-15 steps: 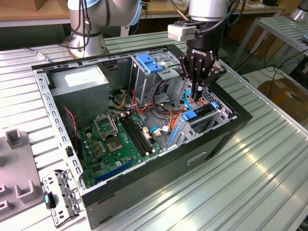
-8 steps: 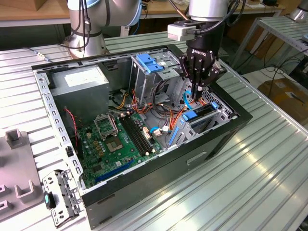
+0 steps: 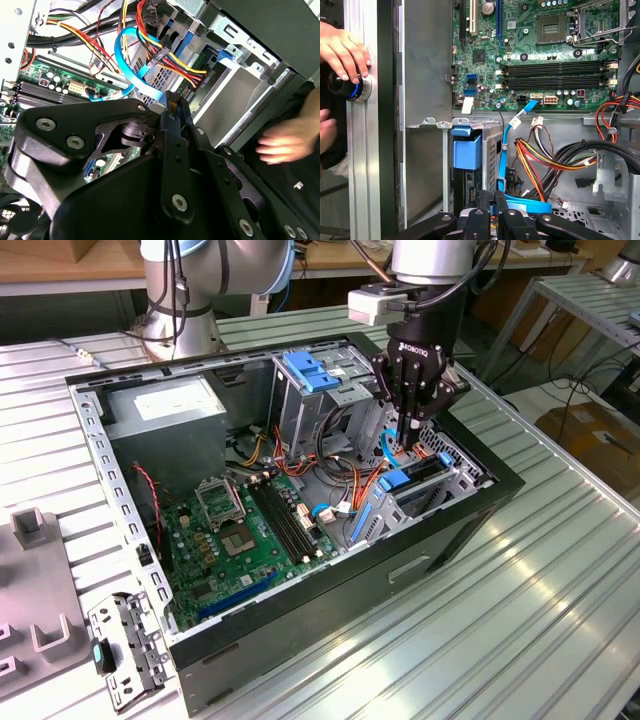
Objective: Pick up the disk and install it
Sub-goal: 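Insert the second disk wire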
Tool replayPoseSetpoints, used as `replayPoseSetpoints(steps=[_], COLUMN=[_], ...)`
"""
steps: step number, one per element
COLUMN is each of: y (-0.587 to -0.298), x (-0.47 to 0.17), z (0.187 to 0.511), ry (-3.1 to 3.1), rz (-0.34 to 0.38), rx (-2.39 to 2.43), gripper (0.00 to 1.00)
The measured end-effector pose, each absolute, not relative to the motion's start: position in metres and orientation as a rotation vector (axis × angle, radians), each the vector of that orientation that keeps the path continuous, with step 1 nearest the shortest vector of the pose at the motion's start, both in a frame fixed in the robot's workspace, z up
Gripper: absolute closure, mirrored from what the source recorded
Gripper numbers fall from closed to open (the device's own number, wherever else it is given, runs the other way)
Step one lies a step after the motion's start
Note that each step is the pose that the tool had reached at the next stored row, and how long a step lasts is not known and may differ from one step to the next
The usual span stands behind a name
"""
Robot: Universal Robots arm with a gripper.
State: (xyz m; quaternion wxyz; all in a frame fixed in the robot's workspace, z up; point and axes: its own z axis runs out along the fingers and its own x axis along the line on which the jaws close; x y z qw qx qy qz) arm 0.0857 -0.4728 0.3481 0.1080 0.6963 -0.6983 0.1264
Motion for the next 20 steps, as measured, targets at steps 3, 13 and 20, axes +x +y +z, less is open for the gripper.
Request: replayPoseSetpoints(steps=[3, 13, 20], y=[-0.473, -0.475, -0.497], x=[0.086, 0.086, 0.085], z=[0.348, 0.348, 0.348], ry=[-2.055, -2.056, -2.076], rz=[0.372, 0.373, 0.367], rx=[2.049, 2.051, 2.071], gripper=[0.84, 0.84, 0.84])
